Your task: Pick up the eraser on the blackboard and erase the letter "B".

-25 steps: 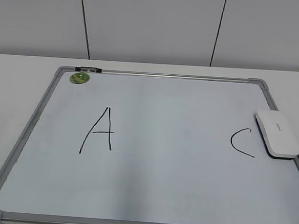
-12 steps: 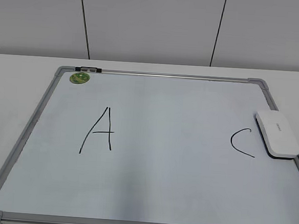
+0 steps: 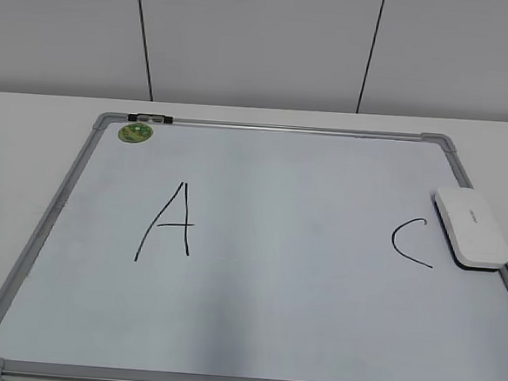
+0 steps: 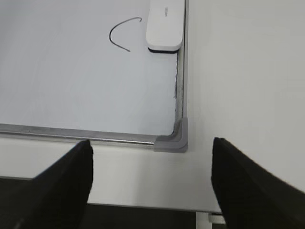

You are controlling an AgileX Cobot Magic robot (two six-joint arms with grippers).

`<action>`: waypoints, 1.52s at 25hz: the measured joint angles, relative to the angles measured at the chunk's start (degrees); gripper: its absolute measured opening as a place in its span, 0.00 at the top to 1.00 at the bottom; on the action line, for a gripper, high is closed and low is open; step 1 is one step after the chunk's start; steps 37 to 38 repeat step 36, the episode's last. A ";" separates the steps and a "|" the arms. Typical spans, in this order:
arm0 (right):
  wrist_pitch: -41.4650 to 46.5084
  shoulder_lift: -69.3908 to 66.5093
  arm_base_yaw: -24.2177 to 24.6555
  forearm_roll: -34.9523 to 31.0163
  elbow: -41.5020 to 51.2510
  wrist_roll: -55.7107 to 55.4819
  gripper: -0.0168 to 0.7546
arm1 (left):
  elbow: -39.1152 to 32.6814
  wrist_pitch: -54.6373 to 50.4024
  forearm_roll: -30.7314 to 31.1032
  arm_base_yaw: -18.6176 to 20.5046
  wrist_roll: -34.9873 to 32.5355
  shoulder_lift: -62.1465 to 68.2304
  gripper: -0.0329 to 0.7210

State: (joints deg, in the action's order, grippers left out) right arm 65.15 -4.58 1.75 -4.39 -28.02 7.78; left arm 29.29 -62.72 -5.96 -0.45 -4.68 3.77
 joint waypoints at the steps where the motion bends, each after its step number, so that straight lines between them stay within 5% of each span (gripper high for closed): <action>1: 0.00 1.63 0.00 0.00 0.00 0.00 0.24 | 0.00 0.00 0.00 0.27 0.00 -1.33 0.48; 38: 0.21 5.53 0.00 0.00 0.00 0.00 0.24 | -0.08 -0.40 0.00 0.88 0.00 -3.23 0.59</action>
